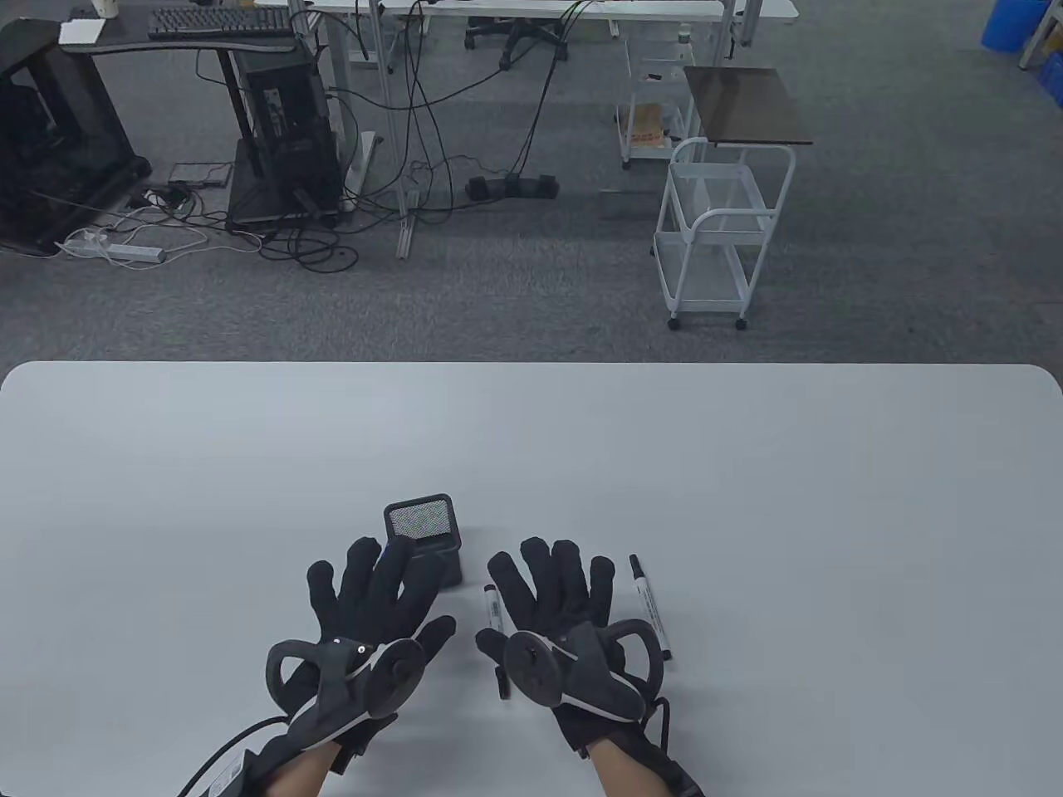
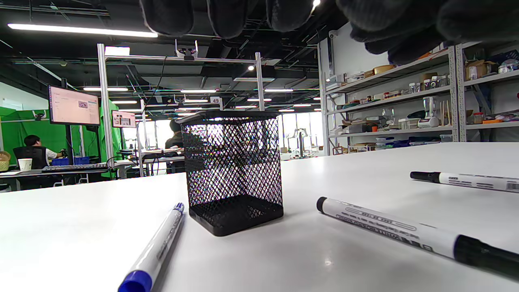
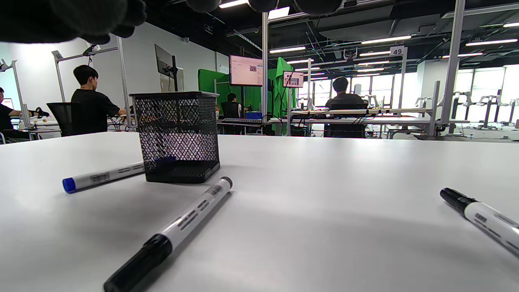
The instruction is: Insert the markers into the pen holder
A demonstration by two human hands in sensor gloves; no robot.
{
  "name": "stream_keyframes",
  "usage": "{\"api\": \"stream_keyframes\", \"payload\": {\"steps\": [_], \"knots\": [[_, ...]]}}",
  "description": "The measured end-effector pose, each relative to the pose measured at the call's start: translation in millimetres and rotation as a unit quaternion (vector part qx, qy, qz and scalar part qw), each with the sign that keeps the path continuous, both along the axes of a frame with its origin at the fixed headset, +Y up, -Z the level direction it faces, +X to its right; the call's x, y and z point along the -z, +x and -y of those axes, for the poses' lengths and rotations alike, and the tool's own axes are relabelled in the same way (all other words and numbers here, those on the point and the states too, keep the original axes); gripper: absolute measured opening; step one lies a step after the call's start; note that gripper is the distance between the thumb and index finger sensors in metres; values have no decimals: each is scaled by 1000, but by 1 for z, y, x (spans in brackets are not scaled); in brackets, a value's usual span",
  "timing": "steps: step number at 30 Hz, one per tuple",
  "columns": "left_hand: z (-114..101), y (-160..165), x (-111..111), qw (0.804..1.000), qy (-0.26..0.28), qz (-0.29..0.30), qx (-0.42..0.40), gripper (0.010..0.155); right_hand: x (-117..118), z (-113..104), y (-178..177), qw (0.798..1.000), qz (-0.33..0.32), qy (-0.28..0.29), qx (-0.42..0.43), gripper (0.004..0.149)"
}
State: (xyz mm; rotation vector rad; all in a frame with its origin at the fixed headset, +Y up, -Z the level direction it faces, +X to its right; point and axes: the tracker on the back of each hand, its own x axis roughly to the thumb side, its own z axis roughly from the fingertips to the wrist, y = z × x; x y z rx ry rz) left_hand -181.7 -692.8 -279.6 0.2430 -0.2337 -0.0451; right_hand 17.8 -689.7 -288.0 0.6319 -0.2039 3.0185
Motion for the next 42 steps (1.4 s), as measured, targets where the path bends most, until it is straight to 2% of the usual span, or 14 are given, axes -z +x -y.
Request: {"api": "stream_keyframes", "payload": {"steps": [6,9,12,15,20,24,29,34,35,38,42], "knots": [[-2,-2,0,1000,5,-3,-5,68,1,-1,1,1000,1,0,5,79],[-12,-10,0,999,15,-25,-22,70,0,-3,4,1000,3,3,11,79],[-26,-32,3,991,0,-109,-73,77,0,-6,6,1000,6,8,16,79],[-30,-58,11,975,-37,-180,-124,80,0,-8,8,1000,7,8,24,79],[-8,-85,33,944,-148,-268,-121,73,1,-8,8,1000,6,7,28,79],[18,-78,46,936,-217,-263,-92,72,1,-7,8,999,5,3,32,78],[38,-53,49,941,-220,-258,-16,69,1,-7,9,999,3,3,38,78],[57,-49,55,934,-239,-266,18,68,1,-6,7,999,-1,1,36,78],[58,-49,55,936,-225,-270,26,67,1,-6,6,999,-2,0,35,78],[59,-47,56,936,-227,-268,30,65,0,-6,6,999,-3,1,35,78],[61,-42,56,939,-208,-269,36,57,0,-5,6,999,-3,-1,36,78]]}}
